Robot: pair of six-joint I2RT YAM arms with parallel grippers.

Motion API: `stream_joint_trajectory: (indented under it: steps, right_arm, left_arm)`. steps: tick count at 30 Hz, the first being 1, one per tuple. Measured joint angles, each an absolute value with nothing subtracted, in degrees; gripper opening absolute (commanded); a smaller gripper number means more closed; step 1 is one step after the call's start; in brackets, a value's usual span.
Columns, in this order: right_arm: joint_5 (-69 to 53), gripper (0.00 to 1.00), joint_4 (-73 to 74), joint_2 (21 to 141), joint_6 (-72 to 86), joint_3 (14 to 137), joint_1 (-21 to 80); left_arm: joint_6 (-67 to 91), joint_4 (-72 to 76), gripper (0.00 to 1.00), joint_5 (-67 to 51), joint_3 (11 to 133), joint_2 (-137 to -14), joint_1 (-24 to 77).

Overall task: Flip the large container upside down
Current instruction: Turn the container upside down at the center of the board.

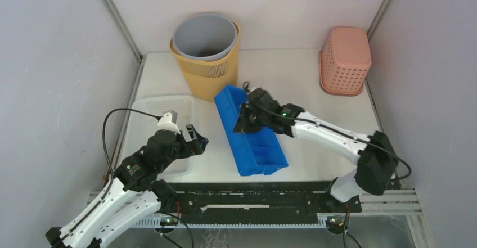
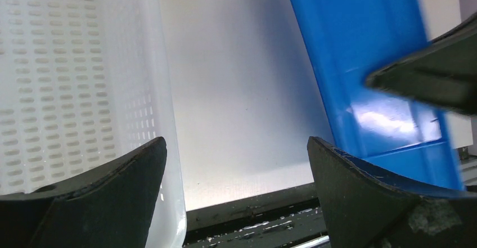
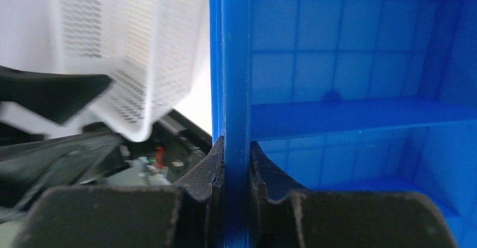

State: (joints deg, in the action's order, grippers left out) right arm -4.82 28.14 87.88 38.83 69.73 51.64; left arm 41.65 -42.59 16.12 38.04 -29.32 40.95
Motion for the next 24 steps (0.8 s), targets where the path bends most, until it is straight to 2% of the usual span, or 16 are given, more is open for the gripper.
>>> stream_joint_trajectory:
  steps: [6, 13, 23, 24]
  right_arm:
    - [-16.0, 0.0, 13.5, 78.4, 47.0, 58.0, 40.4]
    - [-26.3, 0.0, -9.5, 74.5, 61.0, 42.2, 30.7]
    - [-36.4, 0.0, -42.9, 83.6, 77.8, 32.7, 25.9]
    - [-36.9, 0.04, -45.1, 84.9, 78.9, 32.6, 25.9]
  left_arm:
    - [41.7, -42.5, 1.0, 16.1, 38.0, -29.6, 40.9]
    - [42.0, -42.4, 1.0, 16.1, 38.0, -30.3, 40.9]
    - [42.0, -41.0, 1.0, 15.8, 38.0, -32.3, 40.9]
    - [42.0, -41.0, 1.0, 15.8, 38.0, -32.3, 40.9]
